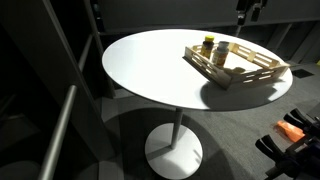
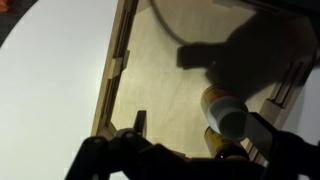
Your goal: Put the lid on top of the white bottle
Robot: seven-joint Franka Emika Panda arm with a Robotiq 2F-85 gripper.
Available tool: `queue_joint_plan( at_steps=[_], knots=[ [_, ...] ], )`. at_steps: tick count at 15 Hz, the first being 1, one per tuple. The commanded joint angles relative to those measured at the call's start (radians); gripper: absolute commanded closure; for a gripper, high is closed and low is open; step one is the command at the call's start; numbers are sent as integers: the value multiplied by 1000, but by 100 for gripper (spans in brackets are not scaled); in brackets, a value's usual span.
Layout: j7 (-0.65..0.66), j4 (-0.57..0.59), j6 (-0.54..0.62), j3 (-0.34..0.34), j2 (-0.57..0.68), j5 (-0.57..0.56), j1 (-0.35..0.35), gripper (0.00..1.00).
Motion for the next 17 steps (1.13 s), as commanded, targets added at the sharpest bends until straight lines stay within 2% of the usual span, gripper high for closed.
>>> queue_joint_plan(
  at_steps=[1, 9, 10, 17],
  knots=[
    [42, -37, -82, -2, -88, 3, -8, 0],
    [21, -92, -141, -4, -210, 25, -18, 0],
    [22, -51, -137, -1, -160, 5, -15, 0],
    [22, -57, -136, -1, -158, 6, -15, 0]
  ],
)
